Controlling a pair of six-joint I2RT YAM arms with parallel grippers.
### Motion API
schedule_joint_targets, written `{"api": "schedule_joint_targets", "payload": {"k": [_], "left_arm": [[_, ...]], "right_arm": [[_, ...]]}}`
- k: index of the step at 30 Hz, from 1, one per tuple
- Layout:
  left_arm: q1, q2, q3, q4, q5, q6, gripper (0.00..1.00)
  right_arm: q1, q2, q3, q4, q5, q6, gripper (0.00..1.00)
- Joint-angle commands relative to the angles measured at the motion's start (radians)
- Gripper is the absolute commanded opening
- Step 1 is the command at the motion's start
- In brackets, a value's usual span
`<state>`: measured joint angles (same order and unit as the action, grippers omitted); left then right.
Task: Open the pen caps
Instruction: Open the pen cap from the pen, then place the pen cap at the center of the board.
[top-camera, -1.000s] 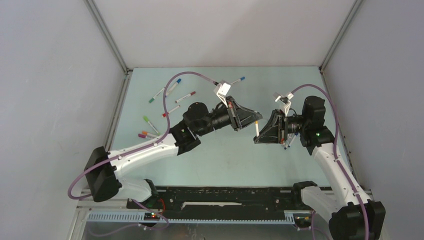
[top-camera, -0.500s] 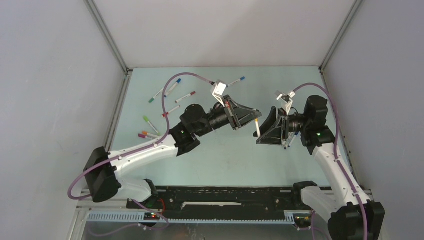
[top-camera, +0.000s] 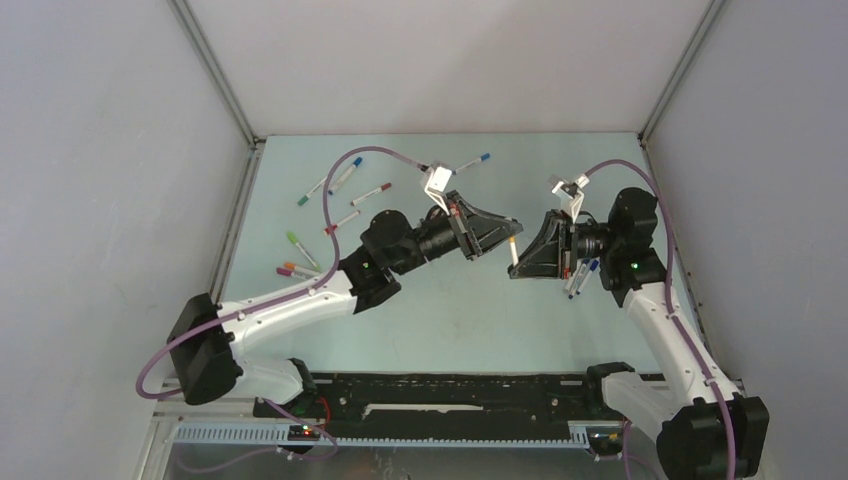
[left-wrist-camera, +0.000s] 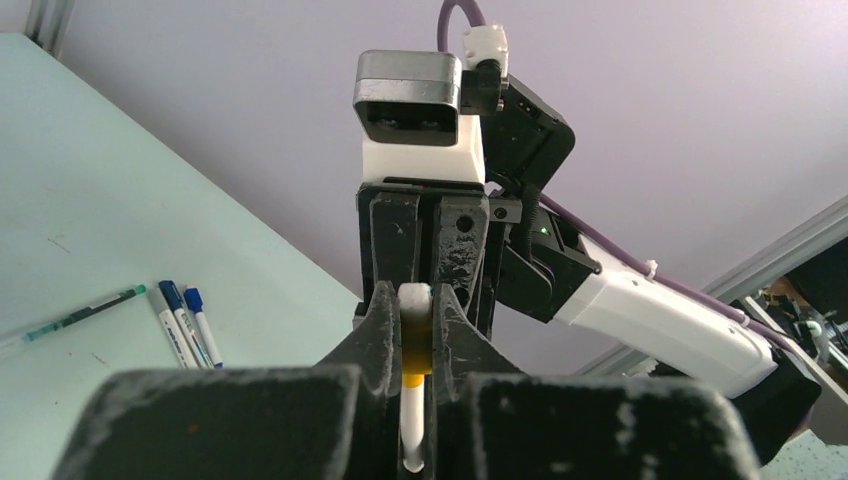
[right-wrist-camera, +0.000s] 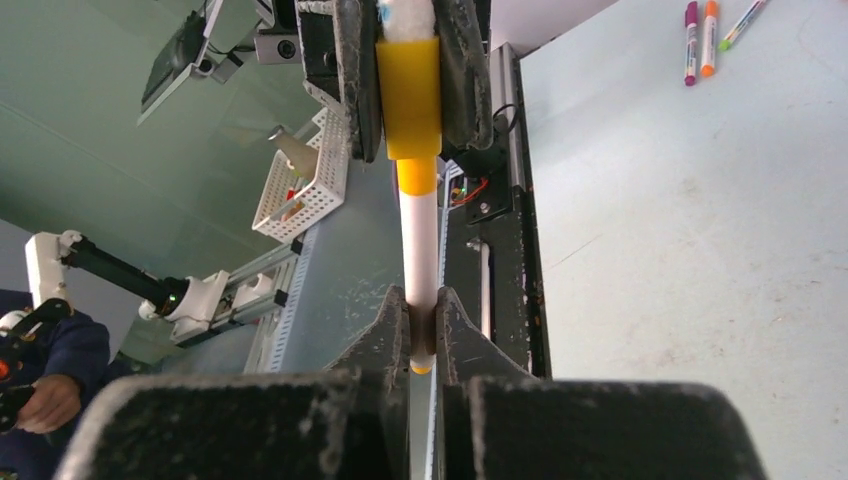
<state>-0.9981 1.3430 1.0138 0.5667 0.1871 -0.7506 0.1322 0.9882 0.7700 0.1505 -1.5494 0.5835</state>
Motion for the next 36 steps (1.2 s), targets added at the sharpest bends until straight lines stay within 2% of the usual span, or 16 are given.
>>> {"api": "schedule_joint_targets", "payload": {"k": [1,5,8,11,17,18,21,24,29,36], "left_arm": [[-0.008,-0.025,-0.042,0.063,-0.069,0.031,0.0],[0.059,-0.099,-0.056,0.073,-0.228,0.11,0.0],[0.158,-0.133,-0.024,0.08,-0.283,0.135,0.0],[0.236,-0.133,0.022,0.085,-0.285,0.15,0.0],[0.309,-0.108,0.059,0.056,-0.229,0.127,0.0],[0.317,-0.102,0.057,0.023,-0.218,0.105,0.0],[0.33,-0.066,0.036,-0.087,-0.195,0.027,0.0],[0.332,0.021,0.033,-0.211,-0.144,-0.077,0.0],[0.323,0.289,0.179,-0.42,-0.074,-0.218,0.0],[0.29,0.57,0.475,-0.66,-0.143,-0.218,0.0]], "right_arm": [[0.01,0.009,0.031,-0.032,0.016,-0.02,0.0],[0.012,0.017,0.028,-0.184,0.027,-0.156,0.0],[0.02,0.032,0.007,-0.176,0.037,-0.154,0.0],[0.027,0.056,0.002,-0.176,0.049,-0.162,0.0],[0.002,0.11,0.001,-0.173,0.098,-0.195,0.0],[-0.024,0.107,0.005,-0.204,0.128,-0.224,0.0],[-0.152,0.085,0.048,-0.392,0.252,-0.449,0.0],[-0.26,0.07,0.076,-0.504,0.371,-0.577,0.0],[-0.408,0.056,0.048,-0.493,0.365,-0.63,0.0],[-0.525,0.039,0.006,-0.451,0.307,-0.623,0.0]]}}
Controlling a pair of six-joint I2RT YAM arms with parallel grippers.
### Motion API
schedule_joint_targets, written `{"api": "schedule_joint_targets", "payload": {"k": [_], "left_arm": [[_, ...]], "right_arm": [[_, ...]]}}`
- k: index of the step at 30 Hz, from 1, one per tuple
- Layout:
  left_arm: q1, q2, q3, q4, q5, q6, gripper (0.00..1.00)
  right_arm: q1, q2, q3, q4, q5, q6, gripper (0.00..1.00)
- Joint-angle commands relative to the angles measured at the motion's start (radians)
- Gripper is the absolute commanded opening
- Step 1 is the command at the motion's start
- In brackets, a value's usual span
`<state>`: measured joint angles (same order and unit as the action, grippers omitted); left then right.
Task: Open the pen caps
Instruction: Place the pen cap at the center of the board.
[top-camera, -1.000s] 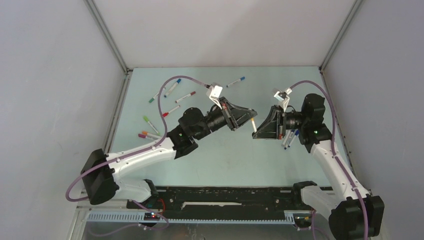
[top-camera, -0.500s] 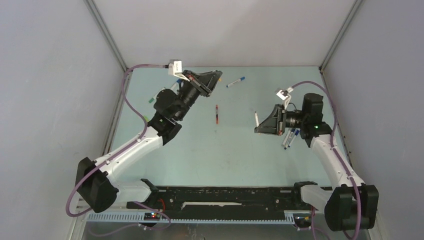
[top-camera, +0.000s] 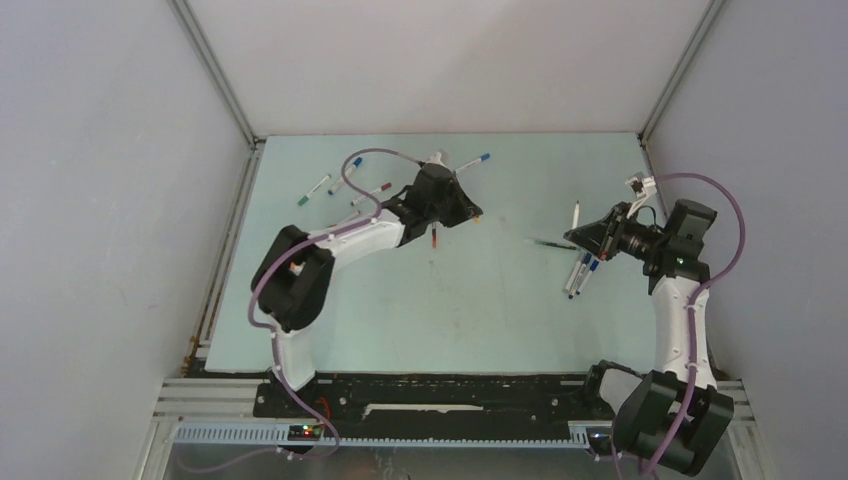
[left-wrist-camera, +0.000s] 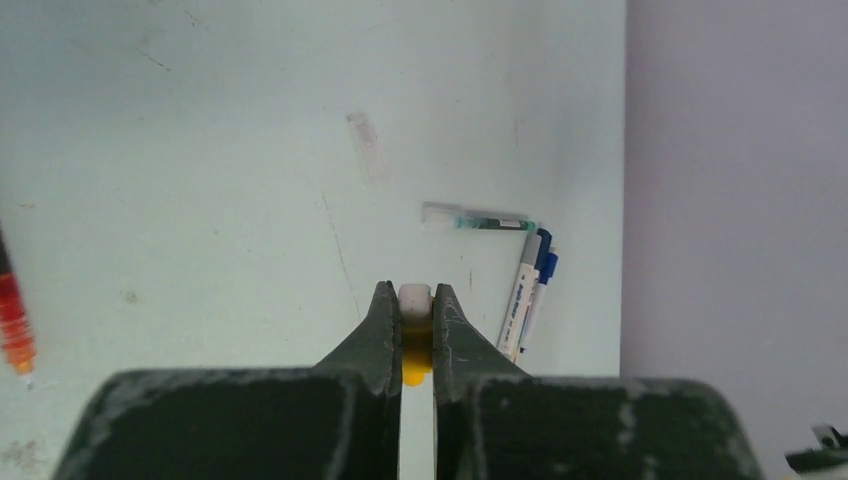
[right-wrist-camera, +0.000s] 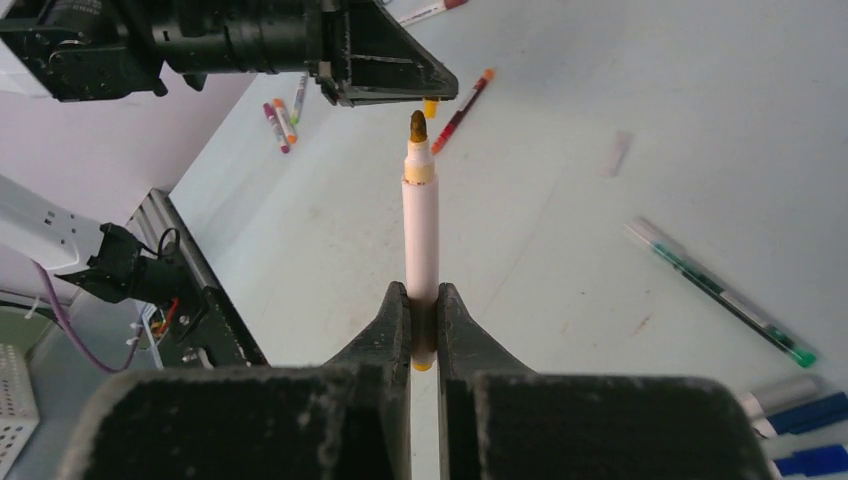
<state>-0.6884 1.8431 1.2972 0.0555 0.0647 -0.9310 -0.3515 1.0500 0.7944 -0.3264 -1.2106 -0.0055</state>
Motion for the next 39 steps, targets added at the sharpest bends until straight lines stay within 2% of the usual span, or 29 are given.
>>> {"api": "schedule_joint_targets", "payload": {"k": [1,8,17,27,33,39], "left_arm": [[-0.024,0.105,0.224,-0.17,-0.031,-0.045,0.0],[-0.028,0.321,0.417,-0.222,-0.061,-0.086,0.0],[-0.046,0.508,0.652,-0.303,-0.097,-0.105,0.02],[-0.046,0.575,0.709,-0.347,-0.108,-0.129,0.09],[-0.046,0.595,0.73,-0.354,-0.093,-0.126,0.08],[-0.046,0.537,0.685,-0.337,-0.108,-0.076,0.07]], "right_arm": [[-0.05,-0.024,-0.021,0.027,-0.029,-0.036,0.0],[-0.067,-0.017,-0.021,0.029,-0.024,-0.026,0.0],[-0.066,-0.016,-0.019,0.028,-0.024,-0.022,0.0],[-0.064,-0.01,-0.018,0.027,-0.023,-0.023,0.0],[-0.066,0.0,-0.018,0.022,-0.021,-0.028,0.0],[-0.064,0.005,-0.018,0.019,-0.023,-0.031,0.0]]}}
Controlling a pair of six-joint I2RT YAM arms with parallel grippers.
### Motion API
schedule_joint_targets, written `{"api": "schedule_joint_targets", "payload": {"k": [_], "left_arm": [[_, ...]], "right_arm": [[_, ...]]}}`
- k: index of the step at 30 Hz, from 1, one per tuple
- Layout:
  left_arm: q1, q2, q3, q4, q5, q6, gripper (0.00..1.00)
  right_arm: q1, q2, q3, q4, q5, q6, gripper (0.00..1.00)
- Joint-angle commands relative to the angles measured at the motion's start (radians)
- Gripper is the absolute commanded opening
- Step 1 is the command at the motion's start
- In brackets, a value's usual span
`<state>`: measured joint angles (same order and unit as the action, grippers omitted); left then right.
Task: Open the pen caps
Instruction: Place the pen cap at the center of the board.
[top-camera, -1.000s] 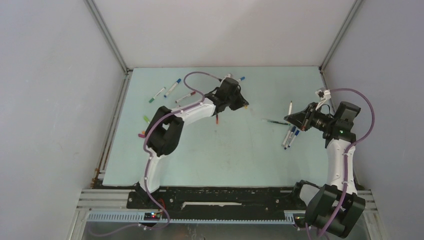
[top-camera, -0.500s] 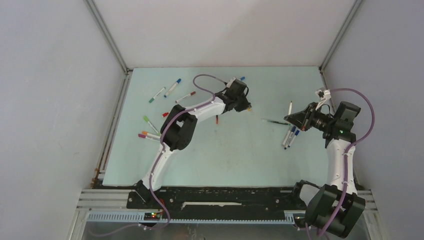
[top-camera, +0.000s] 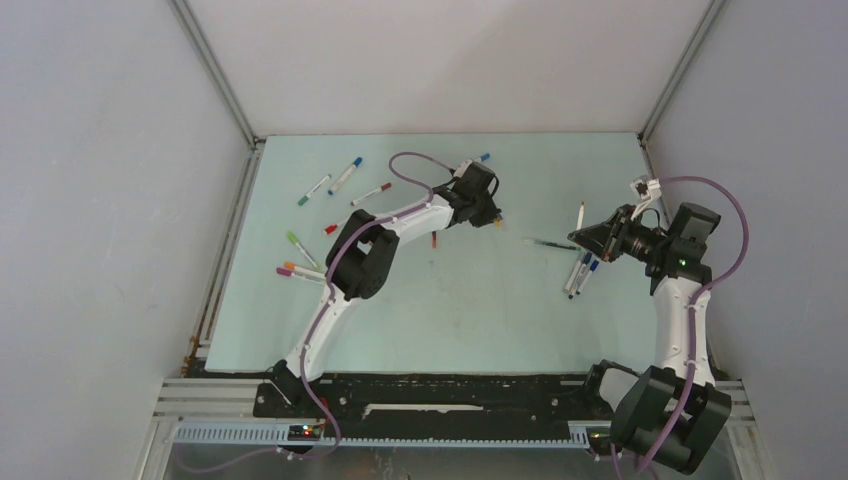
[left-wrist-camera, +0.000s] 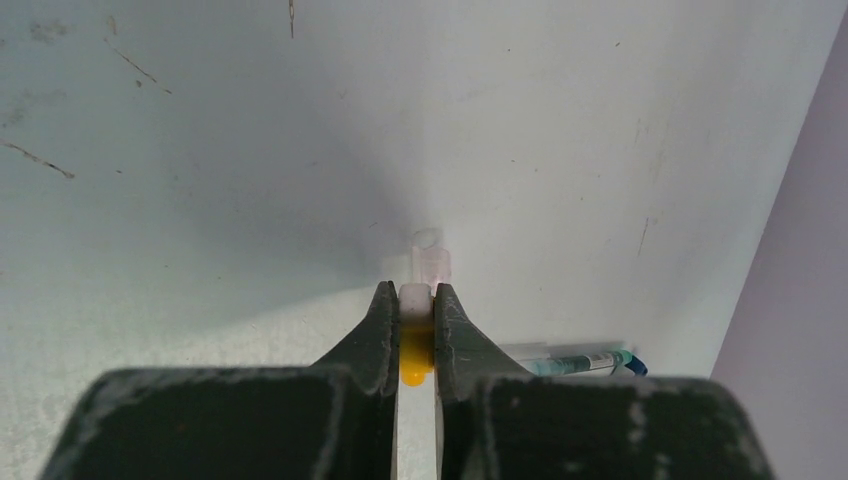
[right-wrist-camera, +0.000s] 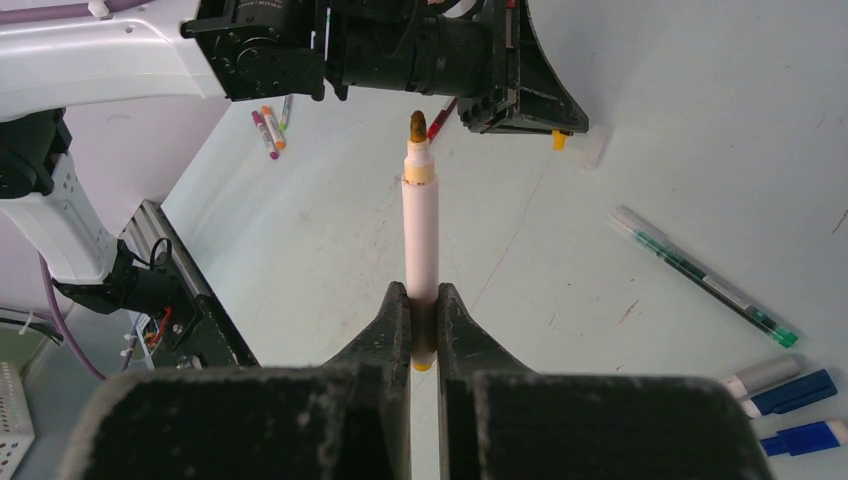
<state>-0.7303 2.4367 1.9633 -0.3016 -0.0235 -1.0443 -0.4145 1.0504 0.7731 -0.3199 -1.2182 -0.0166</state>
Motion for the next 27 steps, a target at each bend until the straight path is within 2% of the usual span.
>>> {"api": "schedule_joint_targets", "payload": {"k": [1,7,12,22,27], "left_arm": [[-0.005,-0.073,0.003,0.028,-0.025,0.049,0.07],[0.0,-0.084,0.013,0.007,-0.035,0.073,0.07],[0.002,-0.03,0.064,-0.04,-0.012,0.059,0.11],[0.004,0.003,0.093,-0.048,-0.006,0.044,0.28],[0.007,0.011,0.11,-0.06,-0.004,0.044,0.29]], "right_arm": [[-0.001,0.006,0.003,0.013,-0.015,-0.02,0.0],[-0.001,0.007,0.003,0.01,-0.014,-0.025,0.0],[-0.001,0.008,0.003,0.008,-0.015,-0.026,0.0],[-0.003,0.008,0.003,0.007,-0.015,-0.029,0.0],[-0.004,0.008,0.003,0.004,-0.015,-0.031,0.0]]}}
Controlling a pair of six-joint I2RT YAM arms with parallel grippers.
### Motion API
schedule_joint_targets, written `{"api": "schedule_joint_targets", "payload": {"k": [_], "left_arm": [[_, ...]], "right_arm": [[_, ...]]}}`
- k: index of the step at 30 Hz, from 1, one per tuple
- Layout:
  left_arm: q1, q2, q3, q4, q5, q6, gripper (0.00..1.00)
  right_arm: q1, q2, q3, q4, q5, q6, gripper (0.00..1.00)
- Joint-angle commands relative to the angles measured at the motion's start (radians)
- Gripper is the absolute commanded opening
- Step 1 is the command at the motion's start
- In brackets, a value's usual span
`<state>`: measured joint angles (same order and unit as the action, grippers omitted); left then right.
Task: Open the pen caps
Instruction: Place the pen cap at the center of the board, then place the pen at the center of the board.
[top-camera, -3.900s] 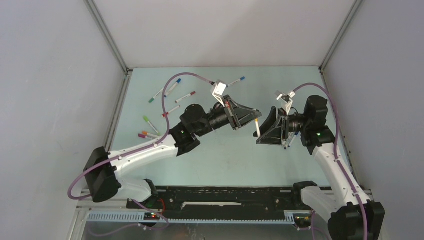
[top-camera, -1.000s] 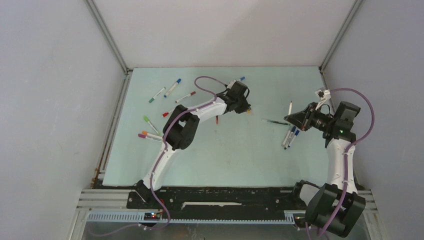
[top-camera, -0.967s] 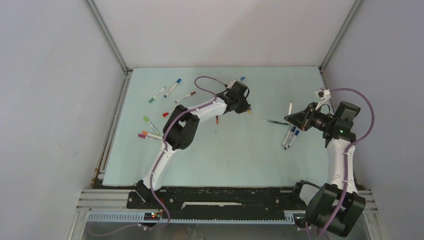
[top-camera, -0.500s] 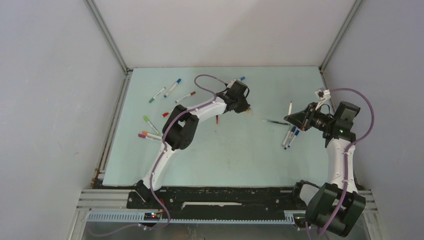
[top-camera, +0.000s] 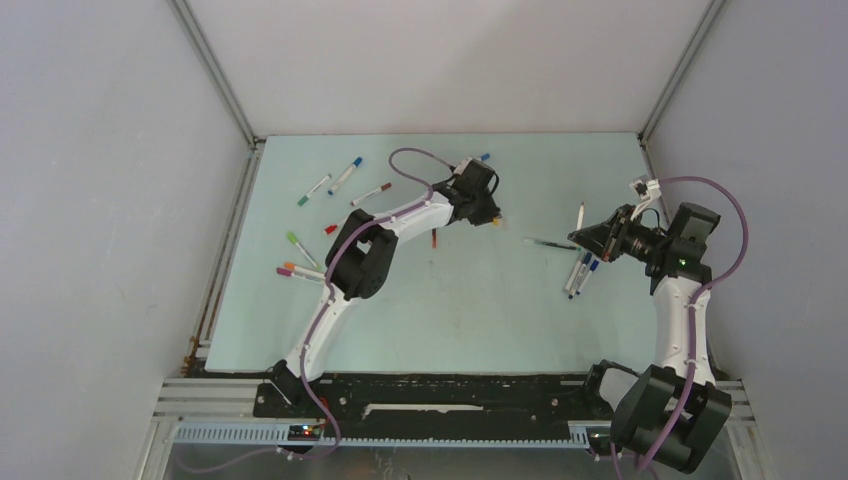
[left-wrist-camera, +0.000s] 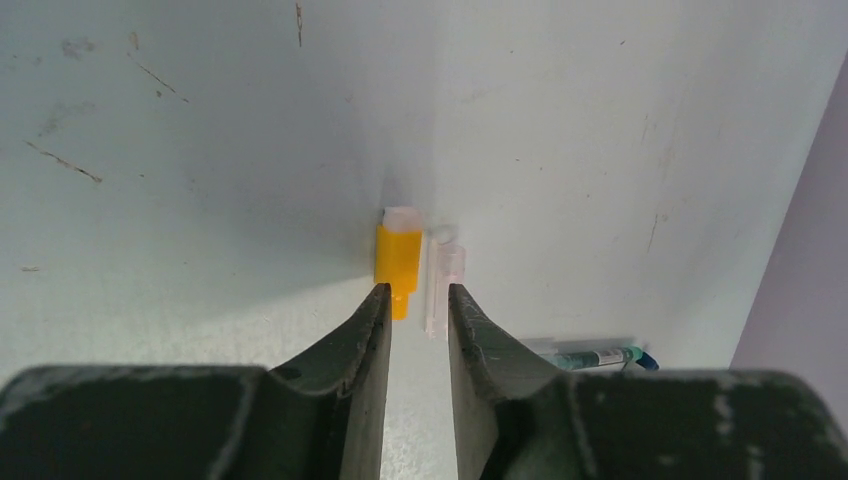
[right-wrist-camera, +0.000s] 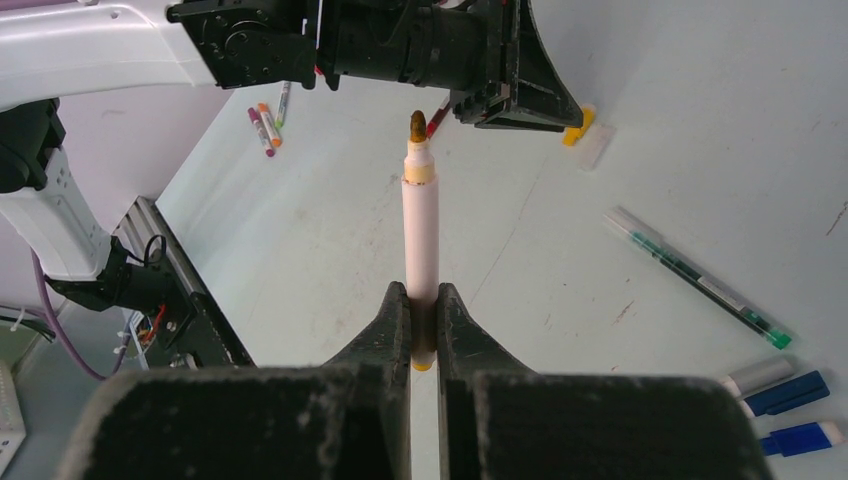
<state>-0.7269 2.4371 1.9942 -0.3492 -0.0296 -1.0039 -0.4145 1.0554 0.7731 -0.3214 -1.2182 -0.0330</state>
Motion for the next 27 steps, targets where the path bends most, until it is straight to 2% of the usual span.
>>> {"api": "schedule_joint_targets", "payload": {"k": [1,6,9,12,16,22,27], "left_arm": [[0.004,0.009,0.08,-0.013,0.002,0.004,0.3],[0.007,-0.038,0.07,-0.013,-0.005,0.032,0.3],[0.007,-0.12,0.01,0.02,-0.007,0.085,0.32],[0.007,-0.254,-0.114,0.092,-0.026,0.159,0.37],[0.009,-0.487,-0.359,0.22,-0.047,0.246,0.42],[0.012,-0.877,-0.728,0.321,-0.142,0.394,0.52],[0.02,-1.197,-1.009,0.309,-0.293,0.472,0.67]], "right_arm": [[-0.006,0.003,0.003,0.006,-0.015,-0.015,0.0],[-0.007,0.003,0.003,-0.005,-0.015,-0.033,0.0],[-0.005,0.002,0.003,-0.023,-0.018,-0.056,0.0],[0.014,0.002,0.003,-0.048,-0.014,-0.095,0.0],[0.079,0.007,0.003,-0.075,0.028,-0.135,0.0],[0.289,0.065,0.084,-0.179,0.18,-0.195,0.0],[0.539,0.194,0.202,-0.223,0.326,-0.128,0.0]]}}
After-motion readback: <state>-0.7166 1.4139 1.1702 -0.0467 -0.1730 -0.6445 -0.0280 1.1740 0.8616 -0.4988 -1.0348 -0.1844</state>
